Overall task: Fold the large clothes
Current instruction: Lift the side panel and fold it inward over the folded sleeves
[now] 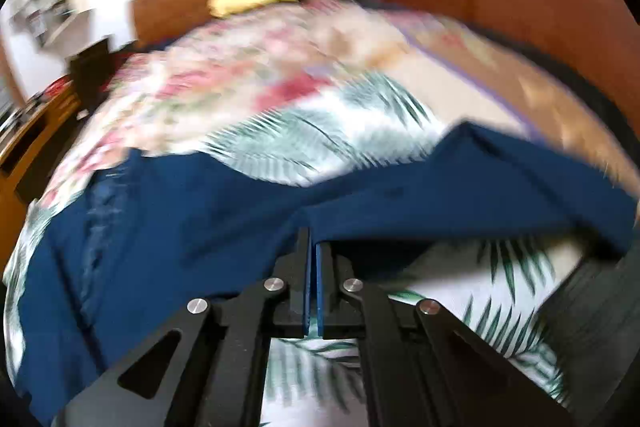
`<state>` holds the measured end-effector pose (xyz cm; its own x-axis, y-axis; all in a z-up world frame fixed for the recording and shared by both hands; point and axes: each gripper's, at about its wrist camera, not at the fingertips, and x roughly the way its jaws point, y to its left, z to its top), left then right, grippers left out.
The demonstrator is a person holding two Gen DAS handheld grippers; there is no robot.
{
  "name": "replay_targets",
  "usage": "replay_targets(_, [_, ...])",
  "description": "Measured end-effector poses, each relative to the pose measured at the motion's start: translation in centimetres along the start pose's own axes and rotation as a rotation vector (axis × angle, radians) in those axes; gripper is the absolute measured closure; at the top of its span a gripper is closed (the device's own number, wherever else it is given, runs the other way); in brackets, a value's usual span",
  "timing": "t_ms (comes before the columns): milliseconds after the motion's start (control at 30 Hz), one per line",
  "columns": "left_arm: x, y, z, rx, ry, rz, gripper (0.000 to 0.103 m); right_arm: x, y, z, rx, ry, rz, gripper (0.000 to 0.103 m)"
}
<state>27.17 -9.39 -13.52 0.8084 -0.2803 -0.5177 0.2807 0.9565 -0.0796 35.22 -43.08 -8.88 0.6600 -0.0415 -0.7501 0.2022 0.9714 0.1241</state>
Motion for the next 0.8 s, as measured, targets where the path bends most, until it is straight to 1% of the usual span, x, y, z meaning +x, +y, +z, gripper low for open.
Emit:
replay_targets(67, [0.0, -0.1, 0.0, -0.001, 0.0, -0.001, 0.046, -1.9, 2.6, 0.3, -0.106, -0.043, 0.046, 0.101])
replay_targets(100, [0.0, -0.1, -0.1, -0.002, 0.0, 0.0, 0.046, -3.2, 4.6, 0.1, -0.188, -0.062, 0.085, 0.101])
replay_targets(133, [0.0, -0.1, -0.1, -0.003, 0.001, 0.0, 0.046, -4.0, 6.0, -0.3, -0.241, -0.063, 0.125, 0.101])
replay_targets(167, [0.0, -0.1, -0.1, -0.004, 0.002, 0.0, 0.046, -5.0, 7.8, -0.9, -0.297, -0.054, 0.179, 0.101])
replay_targets(200, [0.0, -0.1, -0.1, -0.004, 0.002, 0.0, 0.046, -5.8, 9.1, -1.5, -0.326, -0.04, 0.215, 0.101])
replay_targets(267, [0.1, -0.1, 0.0, -0.004, 0.003, 0.001, 0.046, -6.8, 11.0, -2.8, -0.355, 0.009, 0.242, 0.101])
replay_targets(300, [0.1, -0.1, 0.0, -0.002, 0.004, 0.002, 0.046, -6.8, 11.4, -3.2, -0.36, 0.028, 0.235, 0.1])
replay_targets(367, [0.1, -0.1, 0.0, 0.0, 0.002, 0.003, 0.046, -6.7, 11.9, -3.8, -0.378, 0.068, 0.213, 0.089])
replay_targets(433, [0.0, -0.1, 0.0, -0.001, 0.0, 0.003, 0.046, -6.8, 11.8, -4.1, -0.389, 0.069, 0.19, 0.066])
replay_targets(467, [-0.1, -0.1, -0.1, -0.001, -0.001, 0.003, 0.046, -7.0, 11.6, -4.0, -0.392, 0.062, 0.173, 0.062])
replay_targets(633, [-0.1, -0.1, -0.1, -0.001, 0.001, 0.002, 0.046, -8.7, 10.7, -2.6, -0.41, 0.025, 0.134, 0.061])
replay_targets(767, [-0.1, -0.1, -0.1, 0.001, -0.001, 0.001, 0.046, -9.7, 9.8, -1.1, -0.405, -0.046, 0.059, 0.061])
replay_targets(800, [-0.1, -0.1, -0.1, 0.002, -0.002, 0.001, 0.046, -9.4, 9.4, -0.7, -0.399, -0.05, 0.043, 0.061])
